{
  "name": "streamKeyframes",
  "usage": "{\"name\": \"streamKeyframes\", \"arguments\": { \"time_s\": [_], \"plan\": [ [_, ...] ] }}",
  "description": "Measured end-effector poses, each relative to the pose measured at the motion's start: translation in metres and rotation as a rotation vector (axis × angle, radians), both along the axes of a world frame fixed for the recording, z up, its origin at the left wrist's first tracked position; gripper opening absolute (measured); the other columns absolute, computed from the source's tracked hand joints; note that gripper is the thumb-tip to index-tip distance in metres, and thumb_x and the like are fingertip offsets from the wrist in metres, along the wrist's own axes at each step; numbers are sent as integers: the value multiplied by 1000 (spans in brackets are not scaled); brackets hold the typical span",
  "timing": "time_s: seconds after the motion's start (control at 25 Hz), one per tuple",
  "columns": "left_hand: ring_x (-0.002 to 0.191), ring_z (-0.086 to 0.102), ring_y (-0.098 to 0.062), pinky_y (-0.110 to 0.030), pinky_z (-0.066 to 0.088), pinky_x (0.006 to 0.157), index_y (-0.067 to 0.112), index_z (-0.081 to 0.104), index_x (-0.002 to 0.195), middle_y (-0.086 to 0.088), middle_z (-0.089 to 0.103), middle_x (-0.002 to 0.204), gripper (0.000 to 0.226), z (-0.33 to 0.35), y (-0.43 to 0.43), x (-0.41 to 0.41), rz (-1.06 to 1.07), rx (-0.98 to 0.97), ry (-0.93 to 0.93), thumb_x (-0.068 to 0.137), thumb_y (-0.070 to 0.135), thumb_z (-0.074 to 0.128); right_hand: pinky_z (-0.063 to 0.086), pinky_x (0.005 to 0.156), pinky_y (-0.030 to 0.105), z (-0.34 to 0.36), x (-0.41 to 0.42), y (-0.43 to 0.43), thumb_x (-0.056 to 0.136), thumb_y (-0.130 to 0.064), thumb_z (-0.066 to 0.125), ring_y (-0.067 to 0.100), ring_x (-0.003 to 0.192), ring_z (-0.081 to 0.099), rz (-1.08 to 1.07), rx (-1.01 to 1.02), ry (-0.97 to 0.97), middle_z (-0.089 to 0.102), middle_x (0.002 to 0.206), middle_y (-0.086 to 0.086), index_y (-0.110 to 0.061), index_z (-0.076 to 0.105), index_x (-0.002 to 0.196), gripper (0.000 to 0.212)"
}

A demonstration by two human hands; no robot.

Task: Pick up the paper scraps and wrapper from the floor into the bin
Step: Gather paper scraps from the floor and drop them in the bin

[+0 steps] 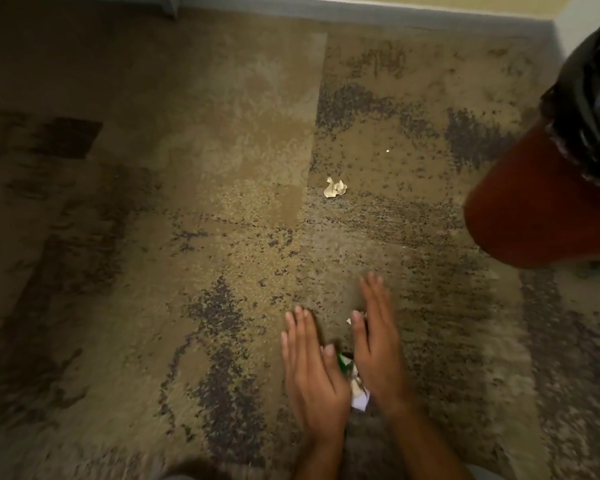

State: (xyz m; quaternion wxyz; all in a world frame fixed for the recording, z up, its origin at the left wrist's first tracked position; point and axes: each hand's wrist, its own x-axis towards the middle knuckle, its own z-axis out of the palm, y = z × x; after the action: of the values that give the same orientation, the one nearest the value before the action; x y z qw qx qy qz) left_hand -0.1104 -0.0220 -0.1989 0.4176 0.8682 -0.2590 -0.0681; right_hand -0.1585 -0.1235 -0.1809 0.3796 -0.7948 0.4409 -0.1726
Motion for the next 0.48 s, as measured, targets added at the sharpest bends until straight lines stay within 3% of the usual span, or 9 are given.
{"name": "streamKeyframes", "arguments": {
  "time_s": [0.2, 0.32, 0.4, 0.48],
  "plan": [
    [161, 40, -13, -53, 35, 132, 9, 52, 159, 0, 50, 168, 54, 5, -52, 28, -64, -248, 217, 116, 30, 28, 33, 132, 49, -9, -4, 13, 116, -31, 37, 13, 165, 32, -42, 71, -162, 40, 175, -9, -18, 44, 166, 52],
    [155, 50, -12, -52, 41, 129, 13, 61, 152, 5, 60, 160, 53, 17, -19, 40, -58, -350, 429, 115, 35, 31, 31, 133, 44, 6, -14, 51, 112, -33, 40, 17, 166, 32, -169, 90, -202, 39, 176, -5, -14, 42, 166, 57],
    [155, 50, -16, -56, 41, 128, 11, 63, 150, 3, 62, 158, 51, 21, 10, 55, -50, -321, 377, 115, 32, 32, 19, 138, 44, 14, -24, 82, 106, -40, 45, 25, 170, 20, -217, -29, -57, 27, 181, 1, -11, 34, 169, 70],
    [161, 42, -20, -58, 28, 134, 10, 63, 150, 0, 60, 161, 51, 16, 29, 66, -49, -164, 159, 114, 27, 31, 15, 137, 54, 10, -28, 109, 101, -53, 50, 32, 171, 13, -222, -118, 108, 17, 184, 6, -8, 27, 171, 86]
  ]
}}
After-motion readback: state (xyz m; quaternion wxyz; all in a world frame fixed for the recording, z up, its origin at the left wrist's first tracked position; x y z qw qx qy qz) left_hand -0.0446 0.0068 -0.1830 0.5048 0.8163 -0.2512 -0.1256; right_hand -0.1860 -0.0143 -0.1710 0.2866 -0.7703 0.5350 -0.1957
